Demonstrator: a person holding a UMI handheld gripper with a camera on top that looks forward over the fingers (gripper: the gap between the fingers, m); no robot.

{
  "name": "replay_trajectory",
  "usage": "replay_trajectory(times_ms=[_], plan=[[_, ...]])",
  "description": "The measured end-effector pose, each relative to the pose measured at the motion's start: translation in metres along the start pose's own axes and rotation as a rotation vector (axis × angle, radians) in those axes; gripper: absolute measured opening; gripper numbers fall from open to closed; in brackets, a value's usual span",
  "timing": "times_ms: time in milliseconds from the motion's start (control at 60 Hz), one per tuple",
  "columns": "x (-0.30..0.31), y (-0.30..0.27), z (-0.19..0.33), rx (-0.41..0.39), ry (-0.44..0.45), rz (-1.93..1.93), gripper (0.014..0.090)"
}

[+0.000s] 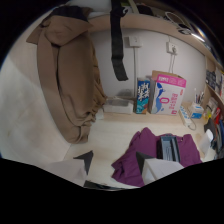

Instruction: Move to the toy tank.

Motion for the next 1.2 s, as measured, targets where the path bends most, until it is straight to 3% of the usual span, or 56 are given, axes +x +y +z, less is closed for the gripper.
replay_trajectory(times_ms=[167, 583, 933, 1200], plan=[[0.019, 0.003, -0.002, 0.011, 0.004, -0.014, 0.087], [0.162, 0.057, 0.006, -0.019, 0.156, 0.014, 0.0866], [0.241, 0.066, 0.064, -0.034, 0.205, 0.027, 0.087], [0.258, 0.053, 0.109, -0.04, 0.2, 0.037, 0.0873]])
